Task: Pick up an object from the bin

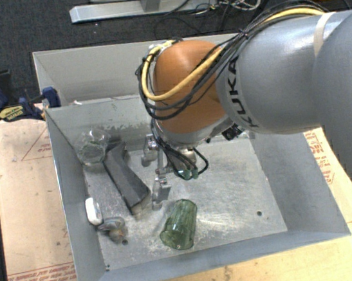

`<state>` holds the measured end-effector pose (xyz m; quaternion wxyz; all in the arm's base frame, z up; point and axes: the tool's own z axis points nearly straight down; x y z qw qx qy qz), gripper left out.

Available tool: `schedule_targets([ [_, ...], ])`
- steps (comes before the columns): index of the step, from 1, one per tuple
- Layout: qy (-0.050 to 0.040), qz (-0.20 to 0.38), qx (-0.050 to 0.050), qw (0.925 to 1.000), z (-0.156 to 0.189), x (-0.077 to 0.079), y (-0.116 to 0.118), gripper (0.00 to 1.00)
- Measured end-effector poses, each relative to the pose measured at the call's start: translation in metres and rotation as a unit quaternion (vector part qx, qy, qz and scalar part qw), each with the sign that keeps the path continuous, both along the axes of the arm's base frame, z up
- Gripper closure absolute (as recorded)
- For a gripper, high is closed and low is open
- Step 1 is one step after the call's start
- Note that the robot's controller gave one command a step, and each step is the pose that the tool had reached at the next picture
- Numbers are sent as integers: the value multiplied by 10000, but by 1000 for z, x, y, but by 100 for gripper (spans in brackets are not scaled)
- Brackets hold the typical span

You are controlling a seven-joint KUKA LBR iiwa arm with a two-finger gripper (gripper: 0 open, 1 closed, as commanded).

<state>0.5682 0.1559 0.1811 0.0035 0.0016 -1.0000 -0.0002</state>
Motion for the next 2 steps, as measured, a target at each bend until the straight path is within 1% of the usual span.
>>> schedule_targets([
  [1, -36, -13, 5, 10000, 4, 2, -1, 0],
  [2, -159, 525, 40, 9985, -101, -29, -34, 100],
])
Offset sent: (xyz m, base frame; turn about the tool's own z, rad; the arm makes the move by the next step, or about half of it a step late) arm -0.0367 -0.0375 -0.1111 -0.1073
